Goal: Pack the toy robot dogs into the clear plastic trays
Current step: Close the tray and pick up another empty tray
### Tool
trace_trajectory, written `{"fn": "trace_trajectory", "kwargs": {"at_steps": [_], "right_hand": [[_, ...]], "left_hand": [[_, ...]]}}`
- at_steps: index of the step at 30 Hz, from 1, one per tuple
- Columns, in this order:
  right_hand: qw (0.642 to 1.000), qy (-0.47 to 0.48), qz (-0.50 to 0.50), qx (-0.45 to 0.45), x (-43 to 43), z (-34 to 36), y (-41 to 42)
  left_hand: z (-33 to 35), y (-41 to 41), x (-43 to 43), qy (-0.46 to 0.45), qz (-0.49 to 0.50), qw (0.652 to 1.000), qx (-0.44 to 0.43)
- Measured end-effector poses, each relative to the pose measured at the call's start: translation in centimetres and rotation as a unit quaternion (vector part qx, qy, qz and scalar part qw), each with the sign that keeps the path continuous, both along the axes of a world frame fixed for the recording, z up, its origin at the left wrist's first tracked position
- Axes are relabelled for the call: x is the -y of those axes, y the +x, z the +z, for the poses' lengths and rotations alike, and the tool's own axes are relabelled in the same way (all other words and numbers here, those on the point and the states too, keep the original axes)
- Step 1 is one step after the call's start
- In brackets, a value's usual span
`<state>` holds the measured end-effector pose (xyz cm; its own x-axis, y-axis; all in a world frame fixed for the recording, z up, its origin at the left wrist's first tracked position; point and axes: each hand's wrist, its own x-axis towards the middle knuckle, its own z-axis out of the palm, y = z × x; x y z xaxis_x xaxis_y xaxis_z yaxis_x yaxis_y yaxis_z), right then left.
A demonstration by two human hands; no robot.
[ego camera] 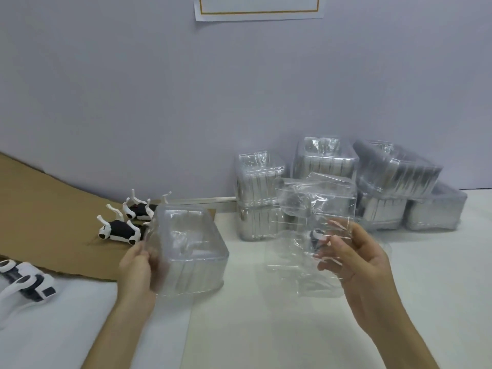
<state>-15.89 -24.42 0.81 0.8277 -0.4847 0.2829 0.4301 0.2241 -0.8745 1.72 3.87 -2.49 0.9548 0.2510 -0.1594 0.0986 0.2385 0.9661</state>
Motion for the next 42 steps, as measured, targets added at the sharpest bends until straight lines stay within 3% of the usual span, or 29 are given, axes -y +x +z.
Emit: {"fn": "trace_trajectory", "kwargs": {"at_steps": [5,11,15,17,20,22,23,25,27,29,34,37,39,42], "right_hand": [[1.000,-0.015,0.024,-0.003,-0.2,0.4,-0.2],[0.999,0.002,0.037,-0.015,-0.6,0.2,0.5],[0.996,0.040,0.072,-0.022,-0.7,0.2,0.8],[0.993,0.059,0.098,-0.025,-0.6,0.1,0.8],[0.988,0.072,0.133,-0.026,-0.5,-0.1,0.7],[0.983,0.096,0.158,-0.024,-0.5,0.1,0.7],[0.979,0.109,0.169,-0.021,-0.5,0.1,0.7],[0.971,0.142,0.193,-0.013,-0.5,0.0,0.7],[0.962,0.178,0.205,-0.021,-0.5,-0.6,0.7],[0.968,0.158,0.188,-0.046,-0.8,-1.1,1.0],[0.988,-0.027,0.027,-0.149,-1.9,-1.7,1.9],[0.988,-0.060,-0.022,-0.140,-2.1,-1.7,1.7],[0.993,-0.039,-0.026,-0.107,-2.0,-1.6,1.5],[0.995,0.037,0.043,-0.080,-2.0,-0.8,1.5]], "left_hand": [[0.8,6.6,1.7,0.055,-0.044,0.997,0.007],[0.3,10.5,6.2,0.136,-0.028,0.989,0.052],[-0.2,11.8,7.9,0.143,-0.112,0.983,-0.033],[0.0,12.1,7.4,0.208,-0.110,0.970,-0.058],[-0.1,11.1,6.1,0.321,-0.014,0.946,0.053],[0.5,8.3,6.1,0.267,0.033,0.947,0.178],[1.1,6.6,6.3,0.209,-0.009,0.956,0.206],[2.5,2.4,6.8,0.090,-0.224,0.955,0.175],[3.5,-1.3,6.6,0.036,-0.424,0.898,0.107],[3.8,-4.2,6.6,0.026,-0.487,0.867,0.104],[3.7,-8.0,6.8,-0.012,-0.353,0.922,0.157],[2.9,-9.3,6.2,0.083,-0.274,0.920,0.266],[2.3,-9.8,6.2,0.204,-0.178,0.879,0.391],[1.1,-9.9,6.6,0.362,-0.078,0.769,0.521]]}}
